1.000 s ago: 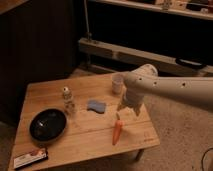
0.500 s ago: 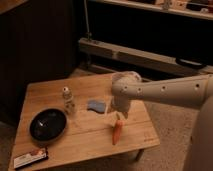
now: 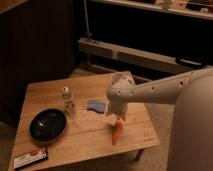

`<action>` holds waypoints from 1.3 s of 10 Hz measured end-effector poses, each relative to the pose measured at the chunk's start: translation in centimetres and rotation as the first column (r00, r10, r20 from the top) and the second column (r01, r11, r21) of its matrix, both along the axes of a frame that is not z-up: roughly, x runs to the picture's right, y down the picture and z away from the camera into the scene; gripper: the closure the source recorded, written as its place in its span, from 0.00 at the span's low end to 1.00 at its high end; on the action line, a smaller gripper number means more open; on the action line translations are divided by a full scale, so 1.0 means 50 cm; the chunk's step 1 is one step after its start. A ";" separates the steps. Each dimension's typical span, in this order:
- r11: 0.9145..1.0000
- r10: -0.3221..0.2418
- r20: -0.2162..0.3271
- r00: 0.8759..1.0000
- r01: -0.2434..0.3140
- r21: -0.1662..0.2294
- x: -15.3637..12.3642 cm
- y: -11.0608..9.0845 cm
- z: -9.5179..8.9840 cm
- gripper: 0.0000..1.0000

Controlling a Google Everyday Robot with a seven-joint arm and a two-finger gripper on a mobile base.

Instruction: Place the pepper in the ceramic bowl

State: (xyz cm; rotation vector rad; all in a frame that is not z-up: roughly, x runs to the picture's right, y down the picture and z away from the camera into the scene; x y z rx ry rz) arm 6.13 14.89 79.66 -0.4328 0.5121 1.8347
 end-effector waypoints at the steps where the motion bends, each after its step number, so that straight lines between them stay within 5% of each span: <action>1: 1.000 0.011 -0.002 1.000 -0.011 -0.001 0.006 0.006 0.001 0.35; 13: 0.999 0.050 0.018 0.999 -0.050 -0.020 0.011 0.065 0.039 0.35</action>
